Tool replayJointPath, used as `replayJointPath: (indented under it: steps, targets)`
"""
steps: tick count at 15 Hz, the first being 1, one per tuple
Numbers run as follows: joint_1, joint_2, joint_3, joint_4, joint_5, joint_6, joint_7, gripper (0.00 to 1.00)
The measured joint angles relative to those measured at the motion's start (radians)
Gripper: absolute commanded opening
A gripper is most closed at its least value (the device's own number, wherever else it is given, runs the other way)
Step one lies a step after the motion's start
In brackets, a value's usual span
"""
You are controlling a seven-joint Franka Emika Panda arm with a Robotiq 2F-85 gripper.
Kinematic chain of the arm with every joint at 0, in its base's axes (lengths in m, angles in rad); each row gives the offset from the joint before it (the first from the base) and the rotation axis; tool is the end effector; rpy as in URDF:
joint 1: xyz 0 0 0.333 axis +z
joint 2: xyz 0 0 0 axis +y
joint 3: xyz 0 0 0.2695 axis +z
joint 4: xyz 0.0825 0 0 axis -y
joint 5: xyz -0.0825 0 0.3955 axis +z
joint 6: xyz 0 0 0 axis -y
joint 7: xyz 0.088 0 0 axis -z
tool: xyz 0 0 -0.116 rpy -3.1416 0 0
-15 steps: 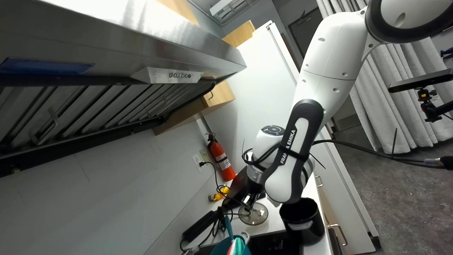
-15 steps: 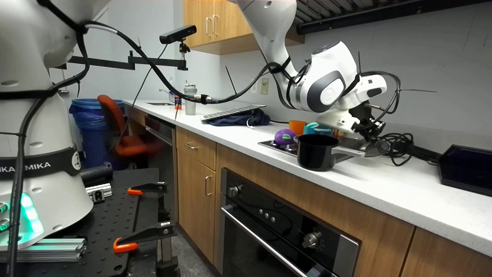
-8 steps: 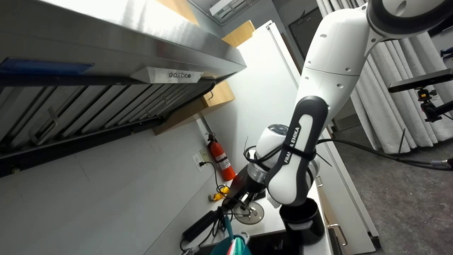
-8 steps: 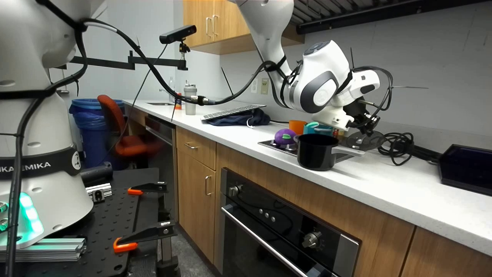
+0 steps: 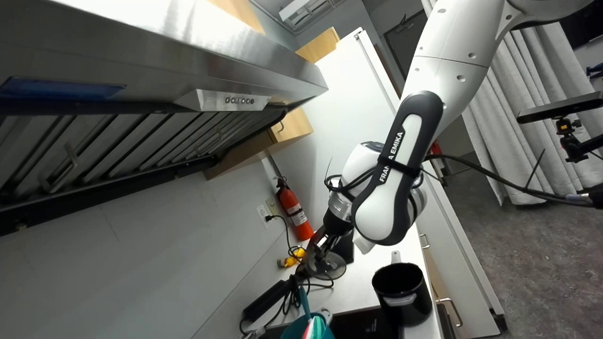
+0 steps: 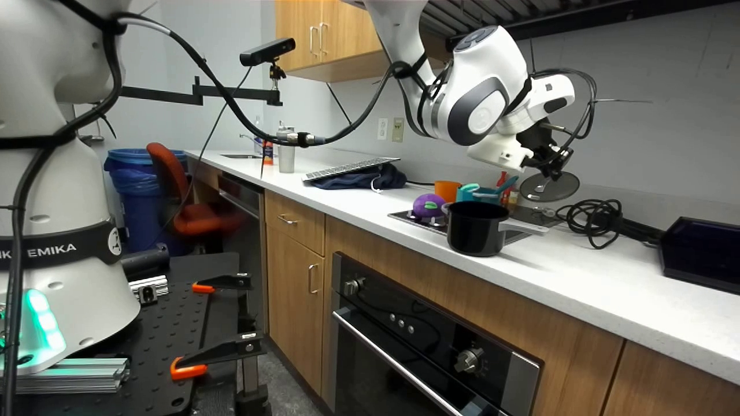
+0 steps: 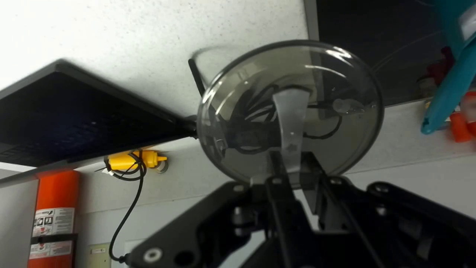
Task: Put the lid on the pot
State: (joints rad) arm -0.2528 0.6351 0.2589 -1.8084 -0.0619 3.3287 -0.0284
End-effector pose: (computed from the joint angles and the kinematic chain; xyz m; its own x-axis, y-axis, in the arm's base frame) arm 0.6905 -0.0113 0.2586 0.6157 -0.0570 0.7859 0.0218 -0.9958 -0.0893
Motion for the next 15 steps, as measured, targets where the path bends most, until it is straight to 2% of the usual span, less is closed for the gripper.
replayJointPath:
  steps: [3, 11, 15]
  targets:
    - [-0.045, -0.042, 0.035, -0.057, -0.009, 0.000, -0.015, 0.04]
    - [-0.099, -0.129, 0.062, -0.231, -0.028, 0.000, -0.087, 0.04]
    - [-0.174, -0.161, 0.154, -0.281, -0.059, 0.015, -0.112, 0.04]
